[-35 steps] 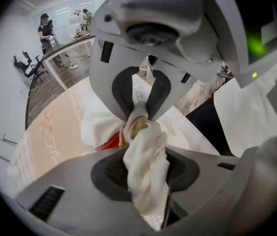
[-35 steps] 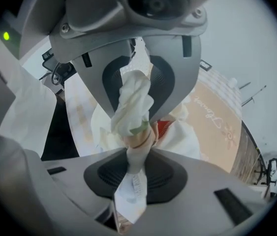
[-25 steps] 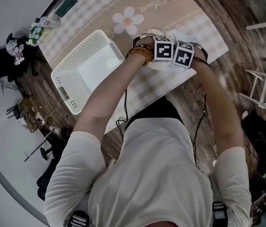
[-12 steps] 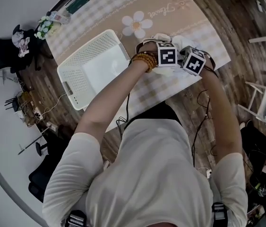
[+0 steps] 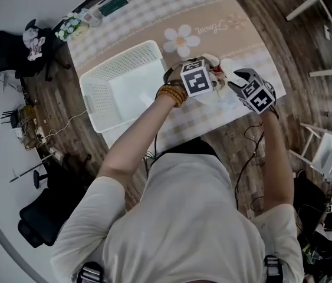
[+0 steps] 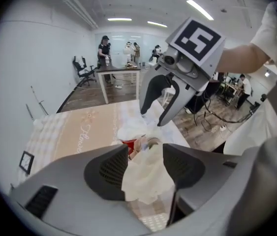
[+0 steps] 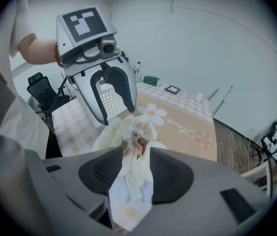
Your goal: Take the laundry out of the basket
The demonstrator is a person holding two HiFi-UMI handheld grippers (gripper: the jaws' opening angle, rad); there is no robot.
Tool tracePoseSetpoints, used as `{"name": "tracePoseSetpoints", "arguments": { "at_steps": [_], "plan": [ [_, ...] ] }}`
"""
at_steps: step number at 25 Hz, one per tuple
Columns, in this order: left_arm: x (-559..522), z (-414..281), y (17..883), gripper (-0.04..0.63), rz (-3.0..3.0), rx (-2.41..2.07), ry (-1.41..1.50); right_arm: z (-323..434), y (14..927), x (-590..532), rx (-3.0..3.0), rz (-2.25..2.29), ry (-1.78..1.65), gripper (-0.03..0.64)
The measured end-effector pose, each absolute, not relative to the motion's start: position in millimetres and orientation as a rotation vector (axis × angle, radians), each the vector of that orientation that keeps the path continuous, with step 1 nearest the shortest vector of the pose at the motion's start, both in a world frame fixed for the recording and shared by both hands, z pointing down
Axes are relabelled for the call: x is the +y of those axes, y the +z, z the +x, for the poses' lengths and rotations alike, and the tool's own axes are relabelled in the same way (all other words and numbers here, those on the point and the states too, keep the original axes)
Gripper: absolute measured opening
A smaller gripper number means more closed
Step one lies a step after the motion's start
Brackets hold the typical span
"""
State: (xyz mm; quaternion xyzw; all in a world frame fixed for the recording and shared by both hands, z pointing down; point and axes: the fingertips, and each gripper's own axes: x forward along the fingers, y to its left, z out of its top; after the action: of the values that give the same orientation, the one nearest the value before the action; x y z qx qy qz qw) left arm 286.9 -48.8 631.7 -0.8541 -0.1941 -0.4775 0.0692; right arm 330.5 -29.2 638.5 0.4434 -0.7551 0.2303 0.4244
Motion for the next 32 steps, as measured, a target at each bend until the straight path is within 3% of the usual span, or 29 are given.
{"name": "tracePoseSetpoints", "arguments": {
  "at_steps": [4, 10, 15, 19, 22, 32],
  "plan": [
    [-62.3, 280.6, 596.0, 0.251, -2.785, -0.412, -1.284, 322.3, 604.9, -45.0, -1.975, 1.283, 0.548, 0.198],
    [-78.4, 251.9, 526.7, 0.180, -3.088, -0.194, -0.846, 282.6, 538.1, -62.6, -2.140, 1.512, 0.482, 0.159],
    [-82.5, 208.2, 474.2, 0.180, -3.232, -0.024, -0.523, 237.1, 483.1, -74.6, -2.314, 1.603, 0.443, 0.130],
    [-85.7, 169.7, 435.8, 0.058, -3.247, 0.157, -0.279, 200.8, 439.4, -78.3, -2.428, 1.611, 0.357, 0.095],
    [-83.2, 138.3, 416.5, 0.008, -3.245, 0.256, -0.157, 171.1, 416.4, -72.0, -2.464, 1.613, 0.298, 0.059],
    [-60.8, 87.5, 375.5, 0.010, -3.259, 0.425, 0.060, 111.2, 375.7, -61.0, -2.627, 1.548, 0.208, 0.017]
  ]
}}
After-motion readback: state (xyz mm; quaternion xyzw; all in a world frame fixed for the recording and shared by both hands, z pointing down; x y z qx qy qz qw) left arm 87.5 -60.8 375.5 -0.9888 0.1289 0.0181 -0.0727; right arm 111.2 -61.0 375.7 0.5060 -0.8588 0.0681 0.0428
